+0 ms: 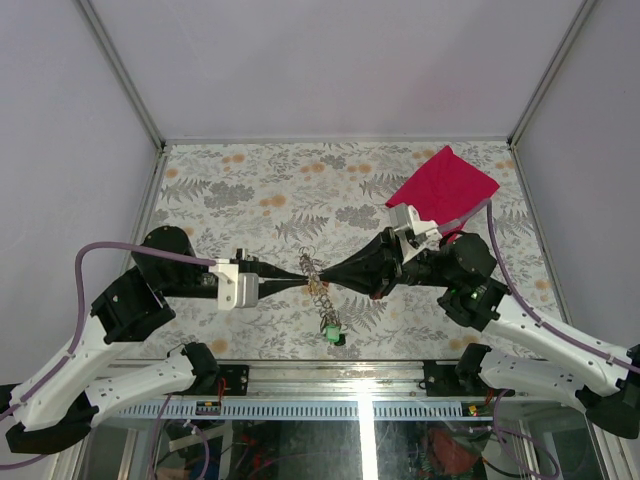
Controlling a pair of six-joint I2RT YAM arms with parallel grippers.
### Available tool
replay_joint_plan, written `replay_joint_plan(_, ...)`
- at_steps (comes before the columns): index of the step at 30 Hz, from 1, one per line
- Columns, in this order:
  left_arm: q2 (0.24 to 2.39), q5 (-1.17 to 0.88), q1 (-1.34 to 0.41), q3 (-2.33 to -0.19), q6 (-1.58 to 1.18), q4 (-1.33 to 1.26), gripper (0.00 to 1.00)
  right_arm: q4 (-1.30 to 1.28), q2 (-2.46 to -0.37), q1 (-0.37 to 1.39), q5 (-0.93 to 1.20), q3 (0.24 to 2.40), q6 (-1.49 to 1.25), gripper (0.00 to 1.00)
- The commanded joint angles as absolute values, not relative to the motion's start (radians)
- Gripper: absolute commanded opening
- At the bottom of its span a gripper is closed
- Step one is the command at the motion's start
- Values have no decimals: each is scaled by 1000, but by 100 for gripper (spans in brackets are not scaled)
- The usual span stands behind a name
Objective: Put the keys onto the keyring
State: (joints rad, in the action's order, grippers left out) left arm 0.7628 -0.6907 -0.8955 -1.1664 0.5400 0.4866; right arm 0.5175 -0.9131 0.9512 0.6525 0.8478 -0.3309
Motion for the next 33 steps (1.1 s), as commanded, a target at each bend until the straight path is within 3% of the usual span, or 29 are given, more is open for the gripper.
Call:
replay_joint_plan(1, 752, -673, -891, -1167, 530, 433, 0, 750, -878, 956, 539, 818, -408, 0)
replay_joint_plan(15, 763, -632, -890, -1164, 521, 426, 0, 1089, -900, 956, 378, 721, -550, 0)
replay_joint_plan(23, 778, -629, -890, -1165, 516, 425, 0, 1157, -900, 956, 311, 701, -584, 0)
replay_joint_plan(33, 788, -643, -890, -1183, 490, 426, 20, 1154, -890, 956, 334, 709, -576, 0)
